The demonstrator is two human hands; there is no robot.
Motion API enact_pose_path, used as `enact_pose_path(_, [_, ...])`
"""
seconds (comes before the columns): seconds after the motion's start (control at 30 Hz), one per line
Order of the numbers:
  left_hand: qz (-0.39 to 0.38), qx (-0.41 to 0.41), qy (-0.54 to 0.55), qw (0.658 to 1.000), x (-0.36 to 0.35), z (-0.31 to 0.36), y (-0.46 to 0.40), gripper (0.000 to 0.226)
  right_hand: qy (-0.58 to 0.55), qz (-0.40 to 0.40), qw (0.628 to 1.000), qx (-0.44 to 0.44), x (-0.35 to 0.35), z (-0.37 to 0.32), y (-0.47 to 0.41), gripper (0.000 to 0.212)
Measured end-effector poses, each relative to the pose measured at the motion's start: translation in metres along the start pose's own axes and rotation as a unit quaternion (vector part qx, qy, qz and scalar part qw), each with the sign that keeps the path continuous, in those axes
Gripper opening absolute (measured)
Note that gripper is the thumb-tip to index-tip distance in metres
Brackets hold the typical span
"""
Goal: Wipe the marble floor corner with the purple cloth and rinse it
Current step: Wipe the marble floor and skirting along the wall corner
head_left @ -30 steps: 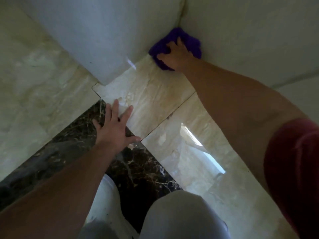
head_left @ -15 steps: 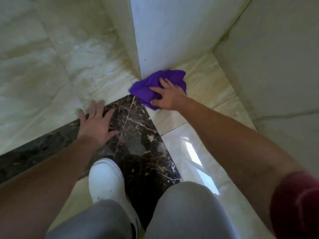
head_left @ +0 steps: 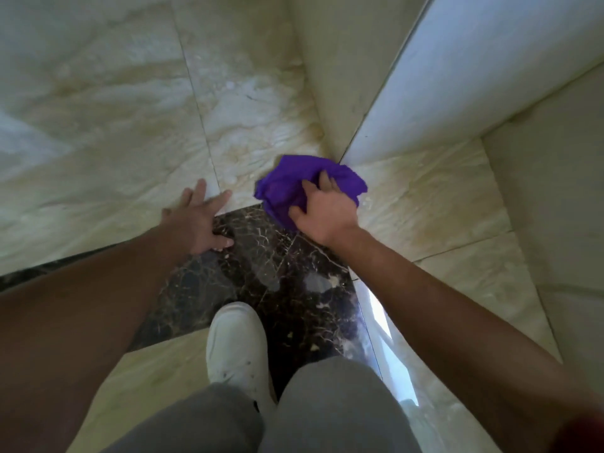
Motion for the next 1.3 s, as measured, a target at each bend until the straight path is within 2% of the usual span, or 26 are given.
enact_pose_path(0.07, [0.017, -0.003, -0.017, 1.0, 0.013, -0.006, -0.007, 0.101, 0.0, -0.014, 1.0, 0.007, -0.006, -0.014, -0.012, 0.085])
enact_pose_path(0.13, [0.08, 0.001, -0.045, 0.996, 0.029, -0.014, -0.017, 0.099, 0.006, -0.005, 1.0, 0.01, -0.011, -0.013, -0.019, 0.09])
enact_pose_path(0.3, [0.194, 0.034, -0.037, 0.98, 0.055, -0.026, -0.056, 0.083, -0.041, 0.037, 0.998, 0.022, -0.013, -0.008, -0.033, 0.089])
enact_pose_path(0.47, [0.277, 0.06, -0.021, 0.959, 0.082, -0.055, -0.086, 0.076, -0.034, 0.061, 0.997, -0.026, -0.01, -0.028, -0.065, 0.087])
enact_pose_path(0.67, [0.264, 0.081, -0.05, 0.96, 0.109, -0.112, -0.136, 0.081, -0.023, 0.045, 0.997, -0.05, 0.031, -0.062, -0.173, 0.082])
enact_pose_path(0.83, [0.317, 0.052, -0.033, 0.947, 0.161, -0.13, -0.175, 0.073, 0.006, 0.071, 0.996, -0.051, 0.054, -0.085, -0.241, 0.088])
enact_pose_path(0.93, [0.306, 0.124, 0.044, 0.943, 0.177, -0.155, -0.201, 0.083, 0.013, 0.083, 0.996, -0.041, 0.07, -0.102, -0.288, 0.088])
enact_pose_path(1.0, [0.304, 0.148, 0.073, 0.938, 0.181, -0.161, -0.213, 0.087, 0.028, 0.094, 0.994, -0.038, 0.082, -0.113, -0.323, 0.088])
enact_pose_path(1.13, [0.355, 0.14, 0.083, 0.921, 0.181, -0.158, -0.21, 0.084, 0.065, 0.131, 0.989, -0.036, 0.11, -0.139, -0.388, 0.087])
enact_pose_path(1.3, [0.366, 0.141, 0.069, 0.917, 0.183, -0.159, -0.212, 0.084, 0.062, 0.118, 0.99, -0.04, 0.147, -0.171, -0.468, 0.081])
Point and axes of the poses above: each hand's wrist, its own y-axis away from the middle knuckle, its own x-axis out of the back of the hand, z = x × y, the point moved 9 cm from there along -y, towards the middle knuckle, and after that the axes turned 12 degrees about -y, right-handed, at the moved point
